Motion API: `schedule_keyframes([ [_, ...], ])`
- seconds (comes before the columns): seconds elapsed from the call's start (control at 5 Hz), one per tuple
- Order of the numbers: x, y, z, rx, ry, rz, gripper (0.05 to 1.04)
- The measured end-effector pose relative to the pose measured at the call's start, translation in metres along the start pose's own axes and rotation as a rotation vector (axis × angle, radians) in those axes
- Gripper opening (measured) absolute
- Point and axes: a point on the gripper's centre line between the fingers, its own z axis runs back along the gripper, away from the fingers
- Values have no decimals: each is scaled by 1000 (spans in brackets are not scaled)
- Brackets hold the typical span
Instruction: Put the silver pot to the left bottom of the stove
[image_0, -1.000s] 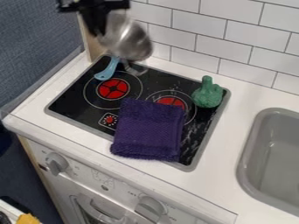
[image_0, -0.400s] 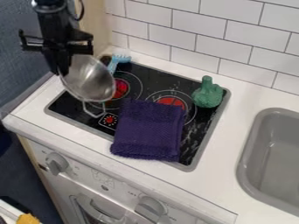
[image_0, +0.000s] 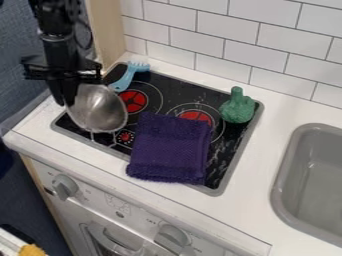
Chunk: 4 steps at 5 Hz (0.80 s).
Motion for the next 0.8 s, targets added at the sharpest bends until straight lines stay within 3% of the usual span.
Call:
schedule_keyframes([
  [0.2, 2, 3, -6, -12, 12, 18, 93],
  [0.4, 3, -2, -6, -47, 3, 10, 260],
  [0.6, 7, -8, -5, -90, -21, -16, 533],
  [0.8, 16, -10, 16, -120, -84, -30, 833],
])
